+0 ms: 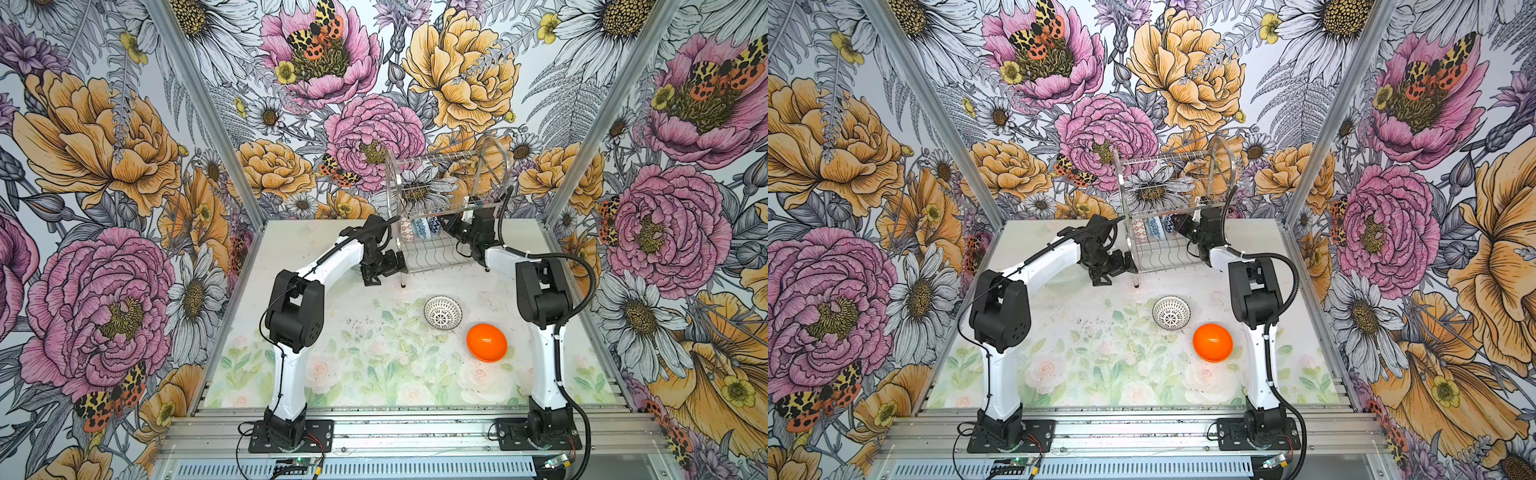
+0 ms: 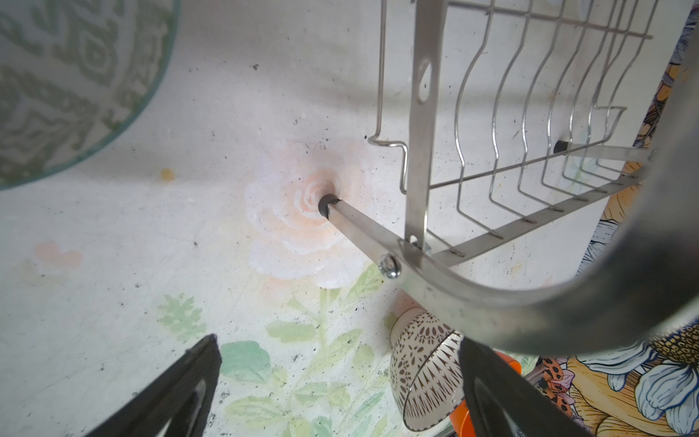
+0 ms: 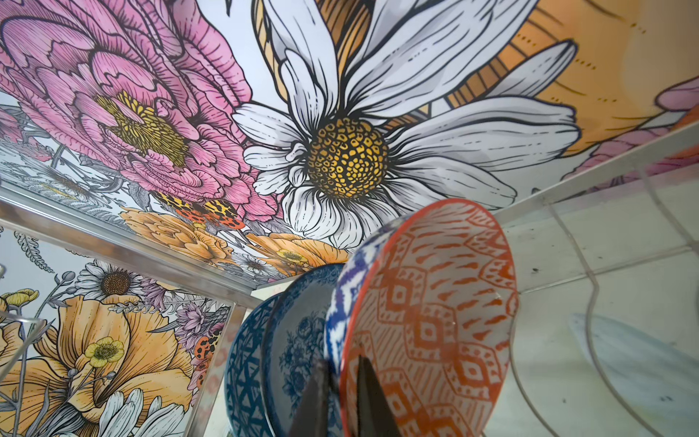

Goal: Load the bowls into the dish rack

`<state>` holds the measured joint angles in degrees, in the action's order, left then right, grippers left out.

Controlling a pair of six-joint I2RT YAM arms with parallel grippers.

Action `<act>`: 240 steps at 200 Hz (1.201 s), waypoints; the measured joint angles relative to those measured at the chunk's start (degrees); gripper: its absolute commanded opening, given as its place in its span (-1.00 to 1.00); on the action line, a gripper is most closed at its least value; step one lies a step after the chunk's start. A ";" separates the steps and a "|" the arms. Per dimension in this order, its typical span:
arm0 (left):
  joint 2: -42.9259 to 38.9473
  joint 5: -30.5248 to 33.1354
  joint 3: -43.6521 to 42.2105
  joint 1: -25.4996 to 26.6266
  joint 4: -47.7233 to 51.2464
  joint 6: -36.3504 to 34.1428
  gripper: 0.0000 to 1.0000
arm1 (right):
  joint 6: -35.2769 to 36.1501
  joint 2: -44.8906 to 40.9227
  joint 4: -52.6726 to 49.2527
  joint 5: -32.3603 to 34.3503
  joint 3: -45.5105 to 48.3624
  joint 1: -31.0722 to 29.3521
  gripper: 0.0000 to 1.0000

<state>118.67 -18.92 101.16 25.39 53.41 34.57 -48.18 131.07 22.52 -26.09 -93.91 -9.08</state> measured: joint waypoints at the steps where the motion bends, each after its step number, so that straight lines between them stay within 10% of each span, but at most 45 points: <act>1: 0.00 0.00 0.00 0.00 0.00 0.00 0.97 | 0.07 0.00 -0.04 0.04 0.00 0.00 -0.70; 240: 0.96 0.00 0.35 0.74 0.63 0.00 0.97 | 7.34 -2.51 -15.23 1.49 1.09 -0.11 -0.71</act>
<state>119.63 -18.92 101.51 26.13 54.04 34.57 -40.84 128.55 7.29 -24.60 -92.82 -9.19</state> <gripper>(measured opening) 0.986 0.147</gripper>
